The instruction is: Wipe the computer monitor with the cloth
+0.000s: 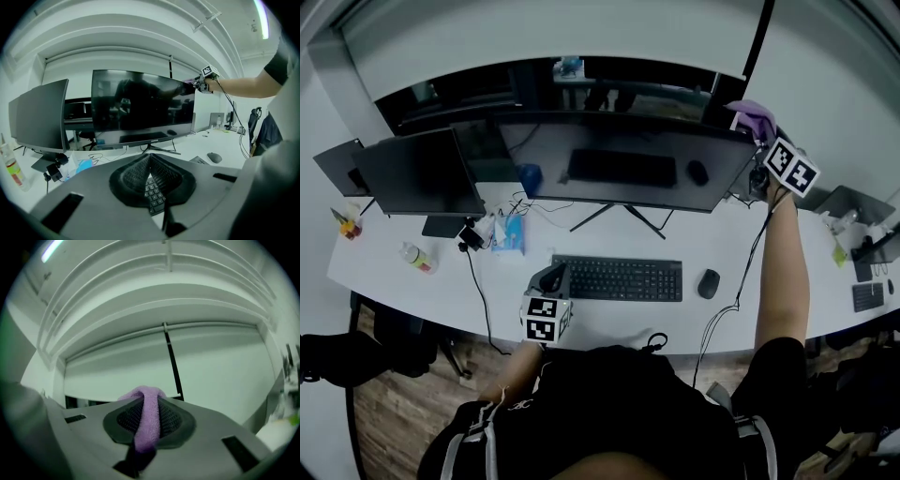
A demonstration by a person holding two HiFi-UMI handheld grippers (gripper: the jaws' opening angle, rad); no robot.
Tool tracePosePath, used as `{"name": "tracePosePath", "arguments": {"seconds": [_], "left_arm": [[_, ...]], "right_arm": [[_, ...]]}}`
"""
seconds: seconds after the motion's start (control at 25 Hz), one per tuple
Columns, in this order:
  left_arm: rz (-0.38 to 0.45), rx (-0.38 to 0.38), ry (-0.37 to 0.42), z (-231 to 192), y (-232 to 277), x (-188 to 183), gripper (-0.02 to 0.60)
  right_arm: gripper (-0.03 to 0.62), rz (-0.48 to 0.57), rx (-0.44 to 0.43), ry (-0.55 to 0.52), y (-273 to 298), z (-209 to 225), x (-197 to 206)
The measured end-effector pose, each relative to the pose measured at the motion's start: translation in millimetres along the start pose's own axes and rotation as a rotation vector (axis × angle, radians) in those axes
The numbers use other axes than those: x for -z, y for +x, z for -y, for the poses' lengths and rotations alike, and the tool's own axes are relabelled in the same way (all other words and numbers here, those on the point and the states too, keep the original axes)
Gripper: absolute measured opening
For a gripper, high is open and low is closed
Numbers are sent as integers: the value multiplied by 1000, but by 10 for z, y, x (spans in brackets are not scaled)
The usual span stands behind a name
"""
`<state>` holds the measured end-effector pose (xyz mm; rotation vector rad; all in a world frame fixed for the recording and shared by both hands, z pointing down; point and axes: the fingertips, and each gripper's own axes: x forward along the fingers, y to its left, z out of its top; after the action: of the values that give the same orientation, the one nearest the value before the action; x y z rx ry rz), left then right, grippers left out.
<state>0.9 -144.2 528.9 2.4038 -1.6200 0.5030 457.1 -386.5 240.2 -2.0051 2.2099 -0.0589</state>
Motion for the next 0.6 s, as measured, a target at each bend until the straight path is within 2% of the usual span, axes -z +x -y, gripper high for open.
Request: {"name": "tracePosePath", "arguments": {"seconds": [0.12,0.2,0.44,0.6], "left_arm": [[3,12,13,47,39,-27,14],[5,16,18,60,61,-45,14],[-4,40,36,137,161,-93,14],[-11,62,52,214,229,-98,14]], "right_arm": [[72,51,-41,269,-45,170,21],[72,59,-53,378,-62,255,87],[72,80,-91,565,-140,402,289],[71,82,-111,653,-172,459,428]]}}
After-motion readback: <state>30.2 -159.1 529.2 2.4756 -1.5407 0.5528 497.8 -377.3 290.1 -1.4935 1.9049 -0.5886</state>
